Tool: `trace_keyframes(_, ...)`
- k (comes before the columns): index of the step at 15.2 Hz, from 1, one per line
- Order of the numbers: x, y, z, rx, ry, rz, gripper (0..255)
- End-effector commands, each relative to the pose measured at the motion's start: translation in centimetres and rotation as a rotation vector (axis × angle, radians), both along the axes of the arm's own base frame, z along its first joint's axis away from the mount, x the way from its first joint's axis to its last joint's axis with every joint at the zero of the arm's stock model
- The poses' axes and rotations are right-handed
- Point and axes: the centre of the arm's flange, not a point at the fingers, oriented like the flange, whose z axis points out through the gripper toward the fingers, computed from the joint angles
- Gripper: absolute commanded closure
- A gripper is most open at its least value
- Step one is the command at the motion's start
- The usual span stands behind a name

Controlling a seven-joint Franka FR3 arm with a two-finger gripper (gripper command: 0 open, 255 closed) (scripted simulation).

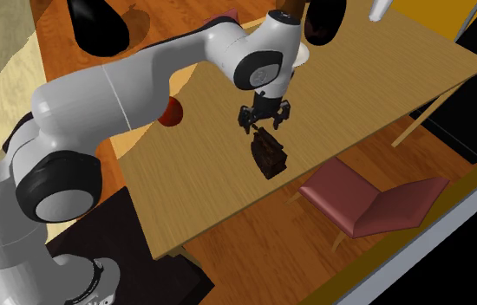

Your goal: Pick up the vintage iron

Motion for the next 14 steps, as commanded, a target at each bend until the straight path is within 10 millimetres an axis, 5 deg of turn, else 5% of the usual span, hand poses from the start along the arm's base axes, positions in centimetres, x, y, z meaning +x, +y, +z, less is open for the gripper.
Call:
trace_keyframes(1,0.04,0.01,-1.09,0.000,-0.001,0.001,0)
trace_keyframes(4,0.04,0.01,-1.92,0.000,-0.001,0.001,0)
trace_keyframes(5,0.02,-0.08,-1.90,0.000,-0.001,0.001,255)
trace_keyframes(14,0.04,0.01,-1.92,0.000,-0.001,0.001,255)
